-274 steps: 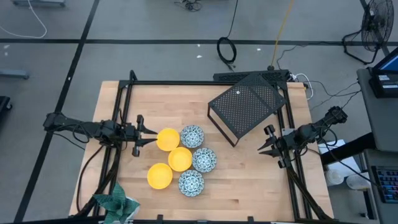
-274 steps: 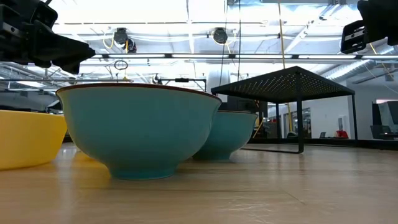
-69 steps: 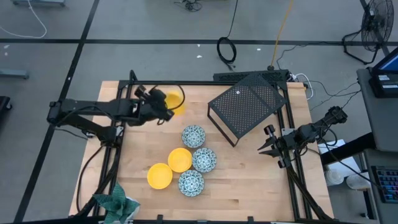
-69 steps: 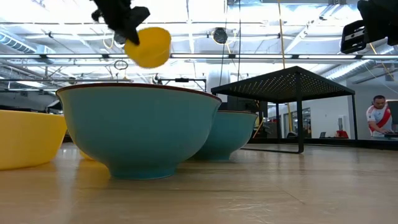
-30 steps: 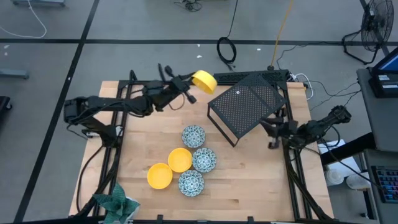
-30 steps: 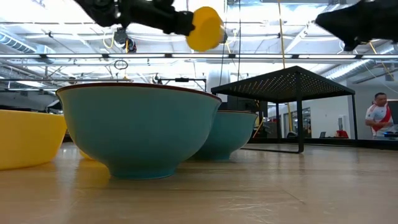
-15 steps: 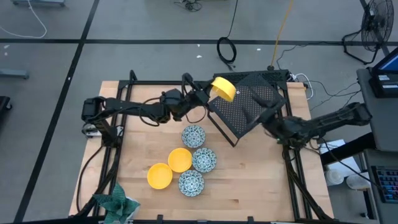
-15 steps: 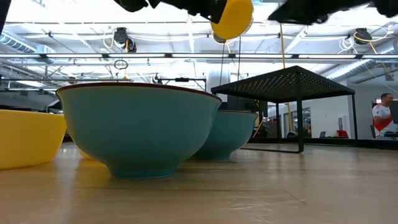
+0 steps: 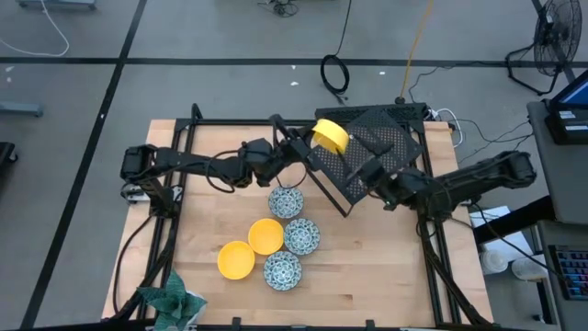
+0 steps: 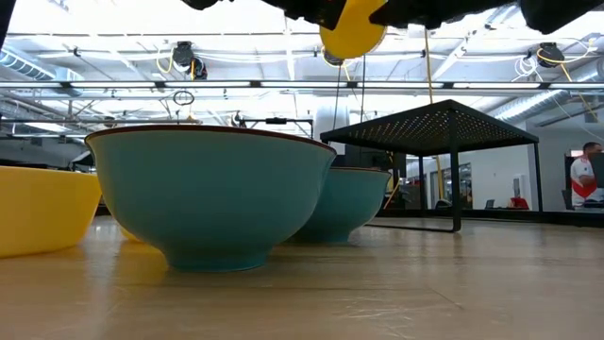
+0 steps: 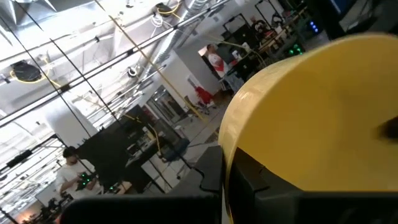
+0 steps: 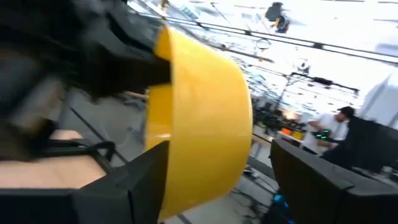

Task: Pick & Place Mini bowls
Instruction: Put the top yellow bowl on the shelf

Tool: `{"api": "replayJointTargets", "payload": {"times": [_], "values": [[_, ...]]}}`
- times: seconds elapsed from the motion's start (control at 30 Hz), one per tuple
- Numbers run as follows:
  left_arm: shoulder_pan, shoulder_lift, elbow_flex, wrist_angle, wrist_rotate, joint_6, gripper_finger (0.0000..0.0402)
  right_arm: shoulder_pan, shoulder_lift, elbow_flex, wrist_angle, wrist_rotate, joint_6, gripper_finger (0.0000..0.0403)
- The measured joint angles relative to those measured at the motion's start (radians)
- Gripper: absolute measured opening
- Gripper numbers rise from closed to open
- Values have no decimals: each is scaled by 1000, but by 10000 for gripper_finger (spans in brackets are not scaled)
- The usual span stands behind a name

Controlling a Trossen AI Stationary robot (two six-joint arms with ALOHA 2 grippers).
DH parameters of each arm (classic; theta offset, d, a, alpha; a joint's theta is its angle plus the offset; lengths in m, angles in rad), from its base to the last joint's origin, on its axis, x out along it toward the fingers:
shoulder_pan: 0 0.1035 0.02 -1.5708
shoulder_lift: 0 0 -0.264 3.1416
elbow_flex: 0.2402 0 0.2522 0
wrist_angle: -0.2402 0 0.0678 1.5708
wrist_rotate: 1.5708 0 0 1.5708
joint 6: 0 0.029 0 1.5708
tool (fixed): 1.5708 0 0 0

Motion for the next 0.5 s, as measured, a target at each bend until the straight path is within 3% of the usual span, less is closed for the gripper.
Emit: {"api": "replayJointTargets", "payload": {"times": [0.2, 0.3, 0.4, 0.5], "values": [[-27, 0, 0, 6, -9, -16, 16, -36, 22, 0, 0, 46, -12, 207], [-30, 0, 0, 1, -11, -53, 18, -33, 21, 0, 10, 52, -4, 139], [-27, -1, 0, -11, -19, -114, 19, -28, 19, 0, 26, 74, -2, 47], [-27, -1, 0, -20, -42, -191, 22, -27, 18, 2, 57, 80, -28, 18]]}}
